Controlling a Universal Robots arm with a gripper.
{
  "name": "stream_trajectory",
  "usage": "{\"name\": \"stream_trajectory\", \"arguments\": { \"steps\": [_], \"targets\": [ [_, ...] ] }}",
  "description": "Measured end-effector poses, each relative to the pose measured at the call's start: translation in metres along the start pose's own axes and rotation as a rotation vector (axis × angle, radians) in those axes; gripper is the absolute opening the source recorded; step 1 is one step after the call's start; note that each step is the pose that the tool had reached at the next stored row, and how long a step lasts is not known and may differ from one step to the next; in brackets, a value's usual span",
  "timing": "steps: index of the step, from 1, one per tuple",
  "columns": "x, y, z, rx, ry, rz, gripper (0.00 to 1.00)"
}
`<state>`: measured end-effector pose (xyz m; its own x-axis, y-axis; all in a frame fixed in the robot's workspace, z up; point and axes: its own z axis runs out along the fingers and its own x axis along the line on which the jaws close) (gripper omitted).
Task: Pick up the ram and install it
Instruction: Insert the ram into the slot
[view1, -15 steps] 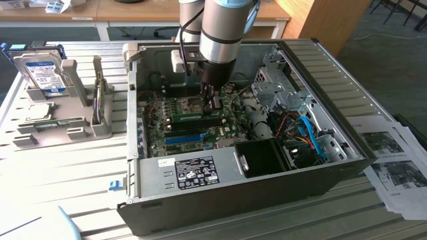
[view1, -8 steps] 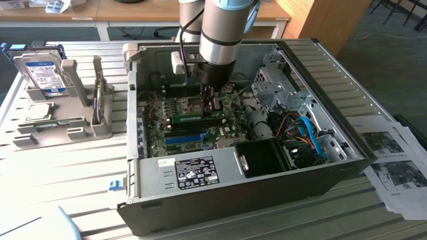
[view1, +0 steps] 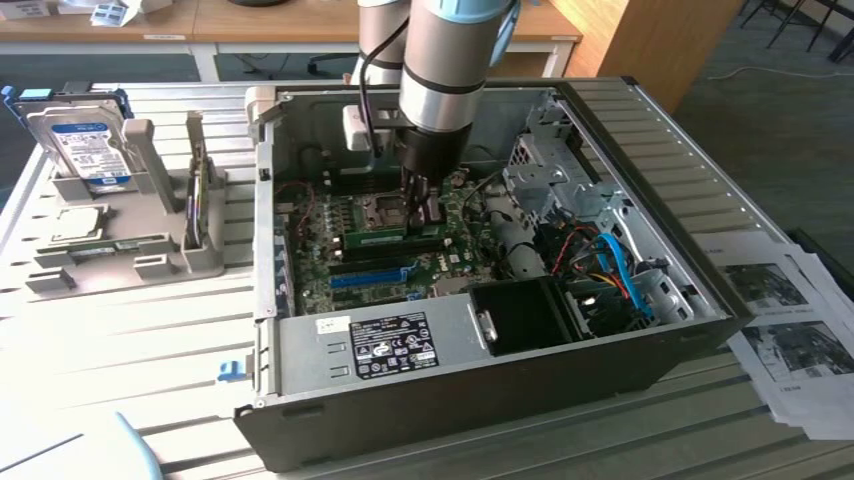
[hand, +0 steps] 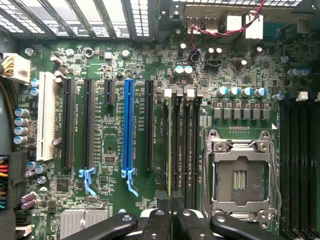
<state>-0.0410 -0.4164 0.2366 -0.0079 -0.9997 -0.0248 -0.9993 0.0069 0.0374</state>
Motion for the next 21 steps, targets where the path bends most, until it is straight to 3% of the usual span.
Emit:
{"name": "stream_trajectory", "arguments": {
  "steps": [21],
  "targets": [
    [0.0002,0.0007,0.0056,0.0003,-0.0001,0.000,0.11]
  ]
}}
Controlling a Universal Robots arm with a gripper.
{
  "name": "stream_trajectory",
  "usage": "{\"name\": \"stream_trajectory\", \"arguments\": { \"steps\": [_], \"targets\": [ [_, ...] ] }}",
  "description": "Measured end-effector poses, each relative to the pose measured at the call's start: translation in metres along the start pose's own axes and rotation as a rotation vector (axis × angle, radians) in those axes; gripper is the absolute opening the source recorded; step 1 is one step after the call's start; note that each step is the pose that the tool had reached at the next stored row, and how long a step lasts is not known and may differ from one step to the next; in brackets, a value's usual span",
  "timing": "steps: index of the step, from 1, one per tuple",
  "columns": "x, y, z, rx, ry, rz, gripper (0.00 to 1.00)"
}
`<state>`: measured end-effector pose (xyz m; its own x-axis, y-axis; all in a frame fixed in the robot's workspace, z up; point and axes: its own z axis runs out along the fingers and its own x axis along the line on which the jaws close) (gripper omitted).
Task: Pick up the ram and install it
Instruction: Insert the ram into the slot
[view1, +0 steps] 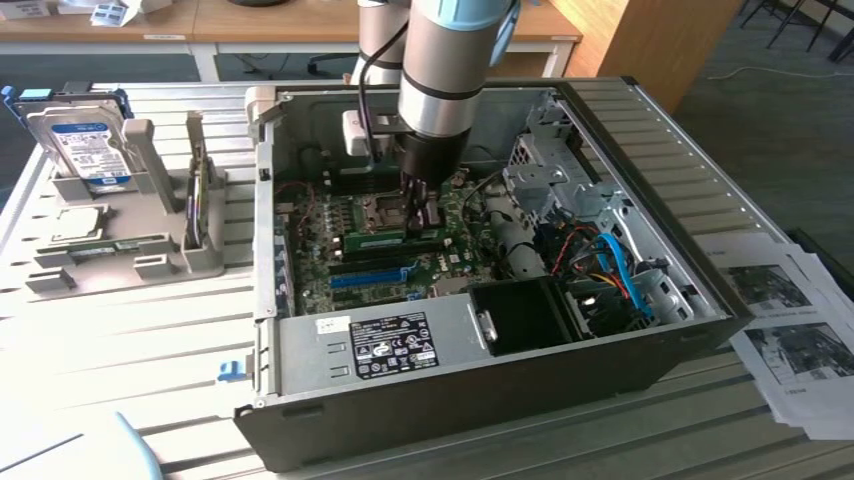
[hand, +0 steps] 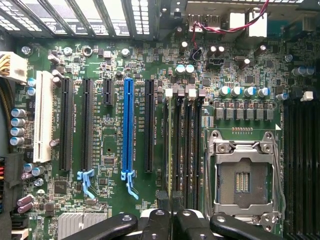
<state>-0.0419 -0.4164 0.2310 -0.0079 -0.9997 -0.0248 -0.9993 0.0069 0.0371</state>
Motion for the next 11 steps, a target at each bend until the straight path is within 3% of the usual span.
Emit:
{"name": "stream_trajectory", "arguments": {
  "steps": [11],
  "targets": [
    [0.0013,0.0007,0.0020,0.0003,0.0001,0.000,0.11]
  ]
}}
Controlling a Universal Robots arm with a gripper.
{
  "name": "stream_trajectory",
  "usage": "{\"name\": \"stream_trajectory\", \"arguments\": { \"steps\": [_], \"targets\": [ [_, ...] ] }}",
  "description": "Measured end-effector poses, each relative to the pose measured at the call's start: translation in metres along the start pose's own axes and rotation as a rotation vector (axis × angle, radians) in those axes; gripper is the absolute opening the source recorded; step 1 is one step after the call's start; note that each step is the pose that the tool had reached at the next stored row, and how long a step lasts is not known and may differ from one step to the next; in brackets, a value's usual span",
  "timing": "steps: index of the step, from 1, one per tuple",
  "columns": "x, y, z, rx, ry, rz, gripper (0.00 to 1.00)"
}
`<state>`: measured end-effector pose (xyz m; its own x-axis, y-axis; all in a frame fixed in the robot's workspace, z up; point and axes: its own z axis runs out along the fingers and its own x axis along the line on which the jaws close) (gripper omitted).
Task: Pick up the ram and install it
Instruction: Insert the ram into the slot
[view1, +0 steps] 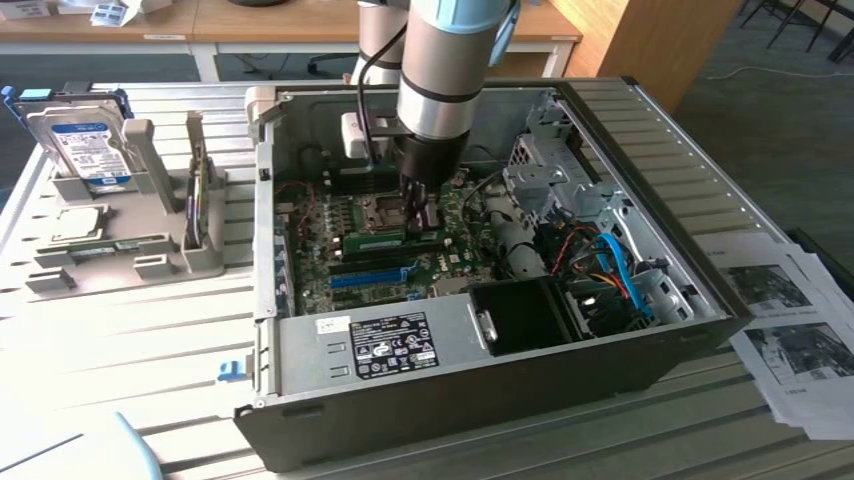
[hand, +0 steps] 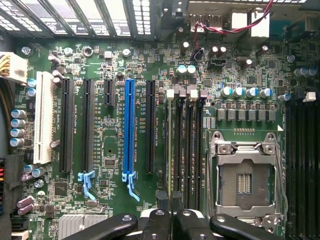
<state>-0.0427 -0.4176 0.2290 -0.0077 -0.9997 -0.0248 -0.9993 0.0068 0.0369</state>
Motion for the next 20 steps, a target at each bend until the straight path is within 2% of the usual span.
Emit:
{"name": "stream_trajectory", "arguments": {
  "steps": [20],
  "targets": [
    [0.0000,0.0000,0.0008,0.0002,-0.0003,0.010,0.11]
  ]
}}
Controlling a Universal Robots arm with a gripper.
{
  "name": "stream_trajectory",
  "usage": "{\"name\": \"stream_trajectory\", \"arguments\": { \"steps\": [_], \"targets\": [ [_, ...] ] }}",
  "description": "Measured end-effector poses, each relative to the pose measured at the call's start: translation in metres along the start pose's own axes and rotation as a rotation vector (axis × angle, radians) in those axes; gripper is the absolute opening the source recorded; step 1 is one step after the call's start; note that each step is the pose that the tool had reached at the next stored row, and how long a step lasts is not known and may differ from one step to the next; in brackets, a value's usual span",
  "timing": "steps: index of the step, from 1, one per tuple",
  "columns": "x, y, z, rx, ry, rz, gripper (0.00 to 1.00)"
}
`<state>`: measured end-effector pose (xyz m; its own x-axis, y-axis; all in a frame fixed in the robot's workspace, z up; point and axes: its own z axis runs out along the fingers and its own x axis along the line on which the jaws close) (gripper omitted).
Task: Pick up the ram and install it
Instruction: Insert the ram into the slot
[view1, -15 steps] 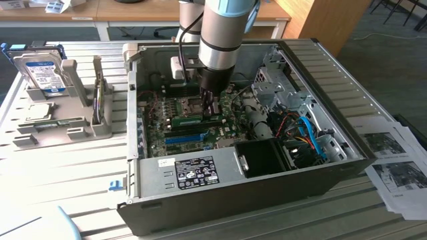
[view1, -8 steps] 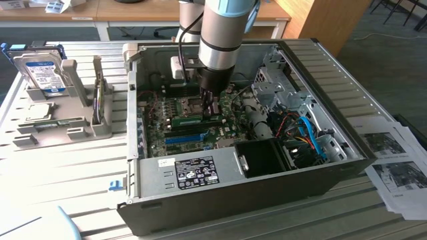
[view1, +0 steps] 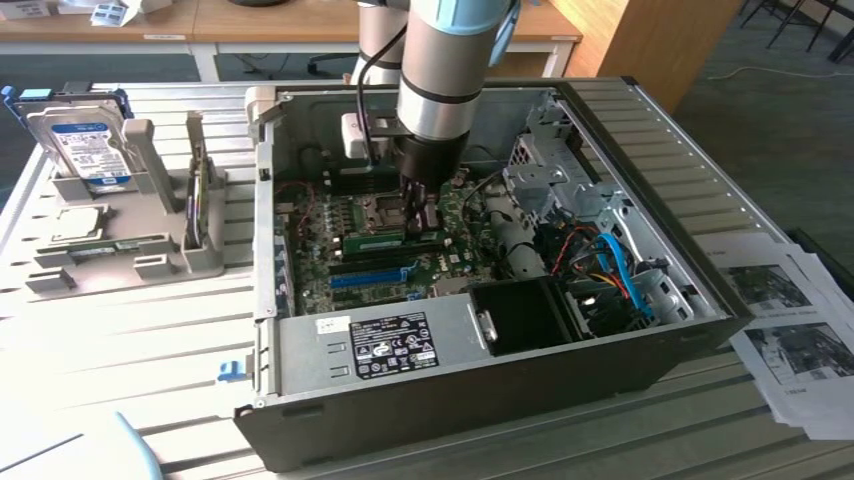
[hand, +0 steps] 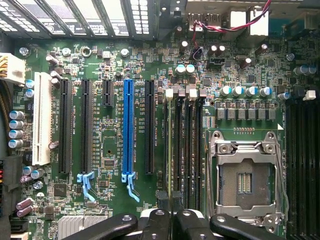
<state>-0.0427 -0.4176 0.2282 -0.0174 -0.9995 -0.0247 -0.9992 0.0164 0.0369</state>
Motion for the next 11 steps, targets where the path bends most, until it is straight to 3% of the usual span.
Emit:
{"name": "stream_trajectory", "arguments": {
  "steps": [11],
  "targets": [
    [0.0000,-0.0009,0.0003,-0.0001,0.0001,0.000,0.11]
  ]
}}
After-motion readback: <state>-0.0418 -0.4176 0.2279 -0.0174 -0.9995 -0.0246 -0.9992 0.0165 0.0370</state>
